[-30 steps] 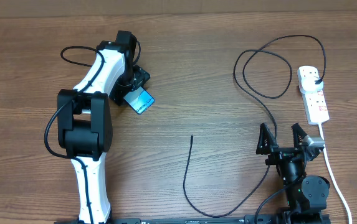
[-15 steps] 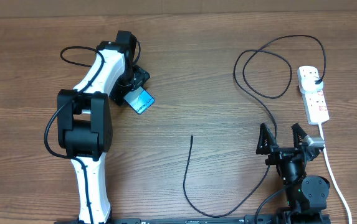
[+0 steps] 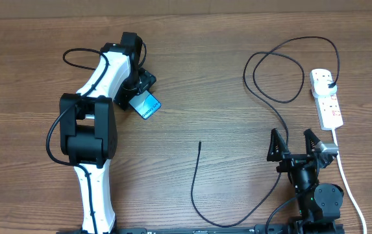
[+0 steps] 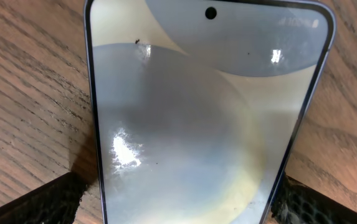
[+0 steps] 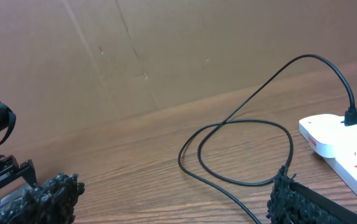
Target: Plug charger to phone and switch on socket
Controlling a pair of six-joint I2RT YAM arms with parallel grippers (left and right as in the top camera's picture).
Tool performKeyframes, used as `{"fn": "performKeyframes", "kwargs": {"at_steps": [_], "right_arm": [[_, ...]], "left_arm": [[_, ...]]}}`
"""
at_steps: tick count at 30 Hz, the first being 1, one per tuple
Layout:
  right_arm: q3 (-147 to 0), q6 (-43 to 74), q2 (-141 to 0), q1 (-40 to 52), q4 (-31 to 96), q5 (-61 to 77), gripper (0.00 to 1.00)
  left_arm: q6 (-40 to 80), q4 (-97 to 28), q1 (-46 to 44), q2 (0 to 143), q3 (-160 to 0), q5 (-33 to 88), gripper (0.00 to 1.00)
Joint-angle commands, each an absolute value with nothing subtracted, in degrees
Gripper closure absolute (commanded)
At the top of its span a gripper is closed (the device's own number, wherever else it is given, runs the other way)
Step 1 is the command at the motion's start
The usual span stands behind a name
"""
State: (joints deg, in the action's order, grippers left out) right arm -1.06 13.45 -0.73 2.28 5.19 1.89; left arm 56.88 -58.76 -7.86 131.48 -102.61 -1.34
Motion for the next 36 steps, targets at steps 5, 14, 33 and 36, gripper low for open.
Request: {"fn": "performKeyframes", "kwargs": {"at_steps": [5,14,33,36], "right_arm": [[-0.5,13.1,-0.2,2.6,4.8,1.1,0.00],[-0.5,13.1,-0.2,2.6,4.8,1.1,0.00],[-0.5,13.1,-0.2,2.6,4.8,1.1,0.00],[-0.5,13.1,-0.2,2.6,4.8,1.1,0.00]], "left_arm": [[57.4,-58.0,-7.9,133.8,-100.1,-0.8,0.09],[57.4,-58.0,-7.9,133.8,-100.1,-0.6,0.16],[57.4,-58.0,-8.0,133.8,-100.1,-0.6,0.26],[57.4,-58.0,-8.0,133.8,-100.1,-0.6,0.32]]}}
